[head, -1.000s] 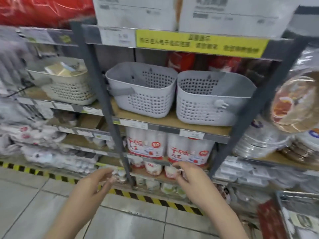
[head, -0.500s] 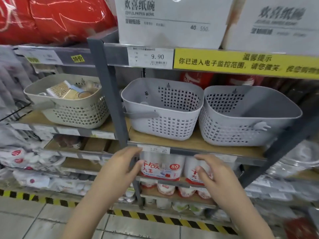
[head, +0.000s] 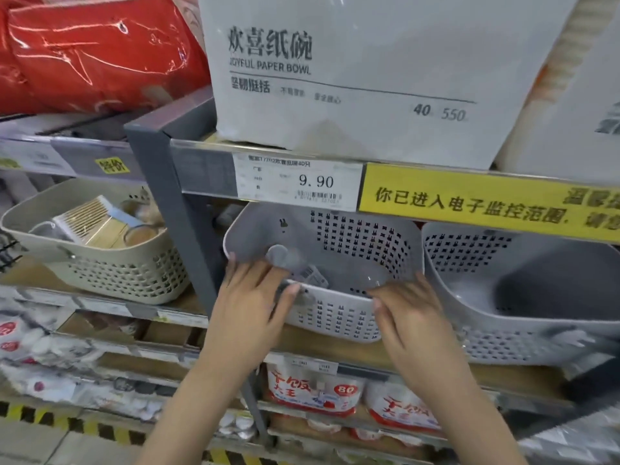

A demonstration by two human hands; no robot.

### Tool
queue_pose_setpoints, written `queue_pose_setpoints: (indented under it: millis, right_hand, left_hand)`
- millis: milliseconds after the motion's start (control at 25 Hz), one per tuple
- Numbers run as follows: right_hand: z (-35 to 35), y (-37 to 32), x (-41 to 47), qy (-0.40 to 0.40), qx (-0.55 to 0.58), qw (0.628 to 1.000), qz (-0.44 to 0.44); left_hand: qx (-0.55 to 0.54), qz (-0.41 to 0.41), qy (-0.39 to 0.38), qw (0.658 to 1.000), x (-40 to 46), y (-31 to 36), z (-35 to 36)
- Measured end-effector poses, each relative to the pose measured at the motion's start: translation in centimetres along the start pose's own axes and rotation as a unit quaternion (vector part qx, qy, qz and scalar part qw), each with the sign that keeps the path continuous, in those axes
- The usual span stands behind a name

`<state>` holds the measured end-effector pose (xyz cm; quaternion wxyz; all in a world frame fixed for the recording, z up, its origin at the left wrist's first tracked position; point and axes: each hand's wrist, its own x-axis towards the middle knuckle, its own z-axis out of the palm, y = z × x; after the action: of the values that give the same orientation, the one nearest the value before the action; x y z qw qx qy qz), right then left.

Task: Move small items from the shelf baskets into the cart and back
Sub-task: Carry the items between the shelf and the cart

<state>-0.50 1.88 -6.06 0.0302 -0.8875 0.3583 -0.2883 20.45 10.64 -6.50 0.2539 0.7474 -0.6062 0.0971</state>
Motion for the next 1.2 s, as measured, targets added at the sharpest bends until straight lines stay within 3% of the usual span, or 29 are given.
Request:
queue_pose_setpoints:
  millis: [200,320,480,600,720,840,960,1040,1200]
  right_hand:
    - [-1.5,-1.3,0.0,-0.062,-0.020,0.998,0.012]
    - [-2.6,-2.4,2.7,-0.204,-0.025,0.977,0.056]
    - [1.4,-2.7,9.3,-0.377,0.016,0.925,0.033]
    - [7.2,-2.4,13.0,-0.463,-0.077,0.882,-0.037]
    - [10.2,-1.9,13.2,-0.507,-0.136,0.850,-0.039]
    - [10.1,-2.0,12.7,-0.487,-0.157,0.857,-0.065]
    - [9.8,-2.3,12.7,-0.465,-0.164,0.867,-0.064]
    - [10.0,-2.2,12.7,-0.463,-0.160,0.871,-0.046]
    - [10.6,-1.5,12.7,-0.490,-0.178,0.852,-0.044]
  left_hand:
    - [-0.018,0.030,0.050,0.998,-0.1,-0.7,0.0]
    - [-0.034,0.045,0.061,0.997,0.7,-1.1,-0.2]
    - [-0.048,0.059,0.038,0.996,1.0,-1.0,-0.6]
    - [-0.054,0.041,-0.010,0.998,1.4,-1.3,-0.8]
    - [-0.046,-0.021,-0.060,0.997,2.1,-0.2,-1.6]
    - [-0.039,-0.105,-0.135,0.984,4.7,0.1,-1.9]
    - [0.007,-0.115,-0.197,0.973,8.8,-0.7,-0.4]
    - [0.058,-0.140,-0.267,0.952,11.9,-1.1,1.5]
    - [0.086,-0.189,-0.452,0.868,14.0,-1.1,4.3]
